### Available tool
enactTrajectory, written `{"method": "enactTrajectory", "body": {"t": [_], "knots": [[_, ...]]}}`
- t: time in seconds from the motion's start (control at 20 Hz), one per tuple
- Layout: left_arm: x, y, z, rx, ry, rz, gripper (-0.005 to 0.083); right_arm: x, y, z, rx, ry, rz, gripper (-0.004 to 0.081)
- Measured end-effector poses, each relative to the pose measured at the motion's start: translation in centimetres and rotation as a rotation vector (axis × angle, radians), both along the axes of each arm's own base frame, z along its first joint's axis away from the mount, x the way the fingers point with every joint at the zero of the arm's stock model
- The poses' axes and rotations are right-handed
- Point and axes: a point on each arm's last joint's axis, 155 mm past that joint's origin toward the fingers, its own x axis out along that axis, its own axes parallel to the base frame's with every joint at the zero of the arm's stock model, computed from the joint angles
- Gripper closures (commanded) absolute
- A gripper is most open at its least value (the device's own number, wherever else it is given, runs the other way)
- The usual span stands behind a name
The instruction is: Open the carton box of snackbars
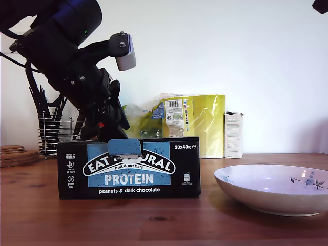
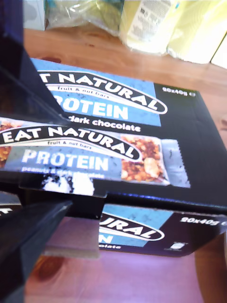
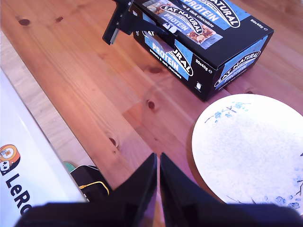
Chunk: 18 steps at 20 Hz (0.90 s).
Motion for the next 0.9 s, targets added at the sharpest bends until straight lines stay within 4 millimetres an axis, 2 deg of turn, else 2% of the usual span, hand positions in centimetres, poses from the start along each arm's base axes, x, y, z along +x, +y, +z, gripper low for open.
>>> {"method": "enactTrajectory", "body": {"t": [0.1,0.4,0.45,0.5,0.65,0.7,0.75,0.8,0.9], "knots": [[0.4,0.1,0.4,0.002,-0.024,0.016,0.0346,0.0,0.0,0.0,0.000,0.000,0.000,0.0783],[2.8,0.5,3.1,0.022,-0.160,0.060,0.0346,0.0,0.0,0.0,0.000,0.000,0.000,0.0783],[3.5,0.2,4.5,0.009,-0.187,0.067,0.0346,0.0,0.0,0.0,0.000,0.000,0.000,0.0783],[4.6,-0.1,6.8,-0.013,-0.236,0.086,0.0346,0.0,0.0,0.0,0.000,0.000,0.000,0.0783],[7.4,-0.7,15.1,-0.111,-0.396,0.131,0.0346,0.0,0.0,0.0,0.000,0.000,0.000,0.0783],[7.9,-0.5,17.0,-0.134,-0.428,0.149,0.0346,0.0,0.0,0.0,0.000,0.000,0.000,0.0783],[8.3,-0.1,17.9,-0.160,-0.431,0.177,0.0348,0.0,0.0,0.0,0.000,0.000,0.000,0.0783],[8.3,0.3,18.0,-0.182,-0.408,0.205,0.0369,0.0,0.0,0.0,0.000,0.000,0.000,0.0783],[8.1,1.1,16.2,-0.214,-0.307,0.271,0.0526,0.0,0.0,0.0,0.000,0.000,0.000,0.0783]]}}
